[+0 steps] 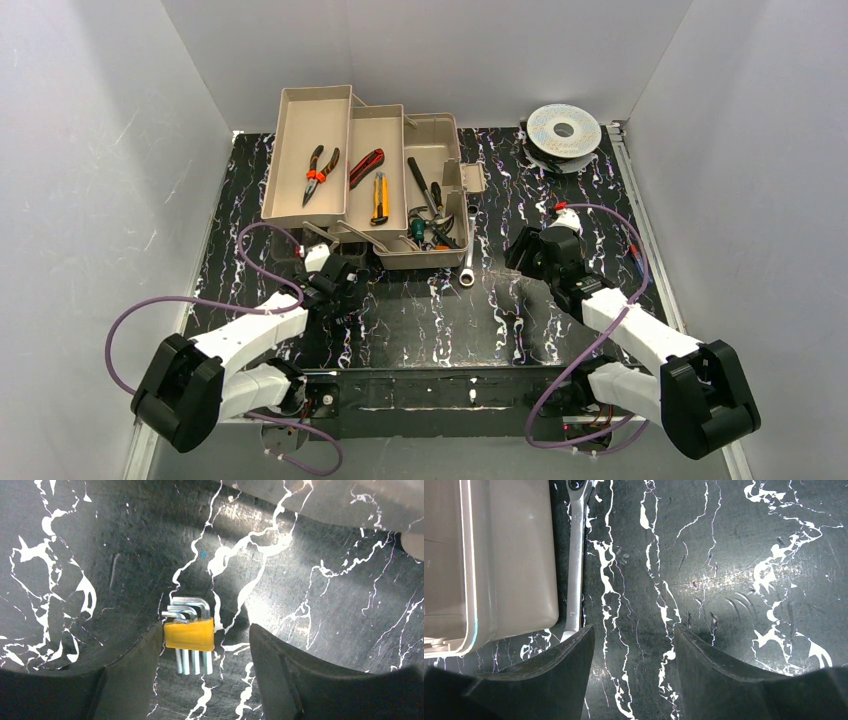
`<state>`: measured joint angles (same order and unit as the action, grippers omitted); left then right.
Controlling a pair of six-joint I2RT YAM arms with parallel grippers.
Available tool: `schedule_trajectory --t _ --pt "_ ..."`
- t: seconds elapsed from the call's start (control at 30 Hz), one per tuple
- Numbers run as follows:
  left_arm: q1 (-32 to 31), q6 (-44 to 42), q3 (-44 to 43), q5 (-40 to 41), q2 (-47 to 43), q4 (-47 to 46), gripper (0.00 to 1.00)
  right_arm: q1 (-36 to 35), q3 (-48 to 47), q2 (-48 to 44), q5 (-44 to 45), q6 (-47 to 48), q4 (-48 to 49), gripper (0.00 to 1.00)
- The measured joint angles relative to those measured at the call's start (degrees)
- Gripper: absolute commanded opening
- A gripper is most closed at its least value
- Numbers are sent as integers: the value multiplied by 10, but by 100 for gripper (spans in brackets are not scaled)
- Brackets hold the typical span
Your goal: Pack the tool kit
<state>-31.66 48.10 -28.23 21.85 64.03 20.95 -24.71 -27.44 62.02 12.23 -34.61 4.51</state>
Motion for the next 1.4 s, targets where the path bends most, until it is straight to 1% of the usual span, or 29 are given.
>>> schedule_trajectory --t 0.1,0.43,0.6,0.77,0.83,0.97,1.03,1.23,1.4 --pt "-15 10 0 7 0 7 57 0 0 0 0 0 0 66" --pt "-17 66 0 27 0 31 52 0 0 0 0 -2 0 66" --pt "-19 72 -13 30 23 38 50 0 0 -1 0 -2 0 66" --pt "-21 74 -20 33 34 46 45 0 0 -2 0 -2 0 66" --pt "-22 74 -20 36 34 48 39 0 0 -3 0 -2 0 66" --pt "-22 70 -19 36 30 53 20 0 0 -5 0 -2 0 66" --pt "-23 67 -17 35 25 53 17 0 0 -5 0 -2 0 66" --pt "-29 63 -5 12 -6 61 16 0 0 -5 0 -2 0 66" --pt "-48 61 -3 -6 -33 97 17 0 0 -5 0 -2 0 66"
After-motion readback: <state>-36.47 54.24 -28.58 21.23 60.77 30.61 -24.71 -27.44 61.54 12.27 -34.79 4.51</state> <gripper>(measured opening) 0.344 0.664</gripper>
